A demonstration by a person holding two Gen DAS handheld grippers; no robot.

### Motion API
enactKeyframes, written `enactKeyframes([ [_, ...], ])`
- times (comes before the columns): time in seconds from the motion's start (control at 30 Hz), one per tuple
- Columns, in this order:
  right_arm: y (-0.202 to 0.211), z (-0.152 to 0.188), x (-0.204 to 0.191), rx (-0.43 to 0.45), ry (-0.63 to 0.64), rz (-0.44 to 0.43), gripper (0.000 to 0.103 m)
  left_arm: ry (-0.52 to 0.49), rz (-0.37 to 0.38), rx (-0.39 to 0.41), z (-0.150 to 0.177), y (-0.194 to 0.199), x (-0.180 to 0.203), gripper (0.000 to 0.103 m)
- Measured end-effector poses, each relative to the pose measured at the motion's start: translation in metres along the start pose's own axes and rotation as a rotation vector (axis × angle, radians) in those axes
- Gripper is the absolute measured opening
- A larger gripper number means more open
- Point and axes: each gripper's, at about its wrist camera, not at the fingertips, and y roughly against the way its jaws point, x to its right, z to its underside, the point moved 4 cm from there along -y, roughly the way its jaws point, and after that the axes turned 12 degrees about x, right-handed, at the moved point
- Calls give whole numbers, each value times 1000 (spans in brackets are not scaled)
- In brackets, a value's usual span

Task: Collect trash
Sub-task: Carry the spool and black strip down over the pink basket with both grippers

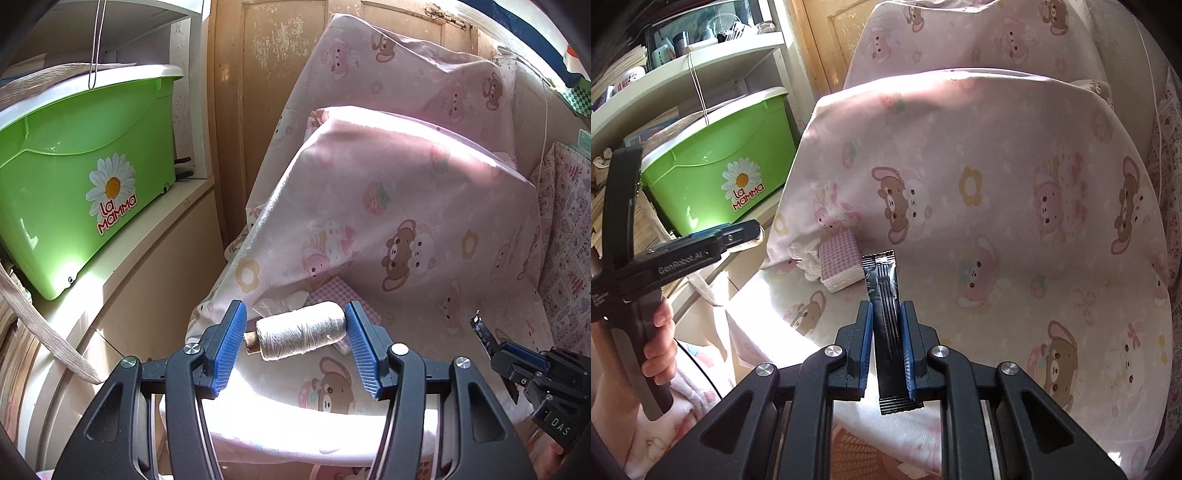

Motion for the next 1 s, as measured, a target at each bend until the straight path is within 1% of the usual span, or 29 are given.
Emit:
enactKeyframes([
  [0.1, 9, 8, -5, -19, -18, -4, 16, -30, 28, 14, 6, 6, 11, 54],
  [0.17, 14, 13, -8, -19, -16, -5, 16, -62, 21, 12, 10, 9, 18, 54],
  [0.4, 30, 29, -12, -44, -49, -5, 16, -61, 48, -13, 29, 26, 26, 54],
  [0.5, 35, 36, -12, -55, -62, -17, 16, -22, 114, -4, 32, 38, 30, 54],
  [0.6, 38, 41, -15, -67, -60, -28, 16, -5, 154, -7, 35, 47, 35, 54],
  [0.7, 40, 46, -19, -80, -56, -47, 16, -3, 197, -30, 42, 54, 41, 54],
  [0.73, 41, 48, -20, -87, -55, -55, 16, 11, 225, -41, 45, 55, 42, 54],
  [0.77, 41, 50, -22, -101, -55, -67, 16, 42, 273, -62, 49, 56, 43, 54],
  [0.8, 40, 52, -24, -120, -54, -69, 16, 81, 324, -83, 51, 55, 43, 54],
  [0.83, 40, 55, -24, -137, -55, -57, 16, 120, 355, -99, 53, 54, 42, 54],
  [0.9, 43, 60, -25, -147, -77, -73, 16, 165, 363, -132, 58, 50, 40, 54],
  [1.0, 47, 68, -25, -164, -96, -68, 16, 163, 328, -164, 66, 47, 39, 54],
])
